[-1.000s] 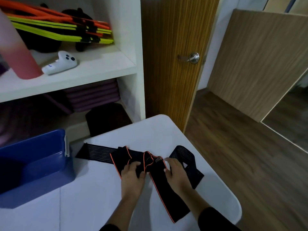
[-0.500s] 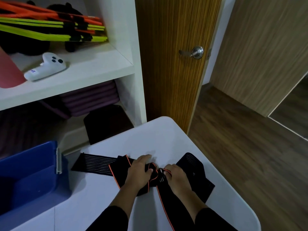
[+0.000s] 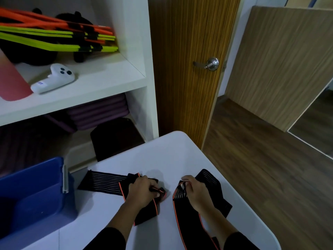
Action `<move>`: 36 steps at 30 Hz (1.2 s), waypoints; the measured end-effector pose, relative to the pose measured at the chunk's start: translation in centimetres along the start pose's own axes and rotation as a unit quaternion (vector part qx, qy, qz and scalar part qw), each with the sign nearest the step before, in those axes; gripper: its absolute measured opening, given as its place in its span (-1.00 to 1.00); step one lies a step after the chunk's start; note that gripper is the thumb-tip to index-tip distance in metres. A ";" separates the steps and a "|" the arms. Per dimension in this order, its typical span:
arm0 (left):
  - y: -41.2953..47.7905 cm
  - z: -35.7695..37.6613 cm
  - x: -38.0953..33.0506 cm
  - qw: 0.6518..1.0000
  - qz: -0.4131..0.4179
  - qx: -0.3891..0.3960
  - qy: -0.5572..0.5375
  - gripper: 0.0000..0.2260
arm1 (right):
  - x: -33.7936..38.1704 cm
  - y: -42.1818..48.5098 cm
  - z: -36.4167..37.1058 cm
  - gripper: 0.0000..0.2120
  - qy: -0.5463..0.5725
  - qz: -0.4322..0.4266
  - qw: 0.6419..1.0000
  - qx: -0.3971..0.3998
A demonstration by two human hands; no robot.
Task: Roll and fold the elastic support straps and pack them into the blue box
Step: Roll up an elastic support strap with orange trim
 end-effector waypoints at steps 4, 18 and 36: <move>-2.1 -3.4 -1.3 0.996 0.020 -0.052 -0.074 -0.75 | 0.6 0.1 -1.7 -0.78 0.138 0.027 0.990 0.019; -10.5 -14.8 -10.5 0.917 0.197 -0.295 -0.183 -0.73 | 10.8 0.2 -13.3 -0.81 0.327 -0.001 0.945 0.018; -15.0 -20.3 -18.1 0.865 0.210 -0.378 -0.254 -0.78 | 23.3 -1.3 -20.4 -0.82 0.432 -0.163 0.885 0.065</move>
Point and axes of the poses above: each hand's wrist, its own y-axis towards the middle knuckle, its own z-axis out of the palm, x = y × z, the point moved 8 cm from there along y, towards the middle knuckle, and after that the axes turned 13 degrees about -y, right-handed, at the moved point
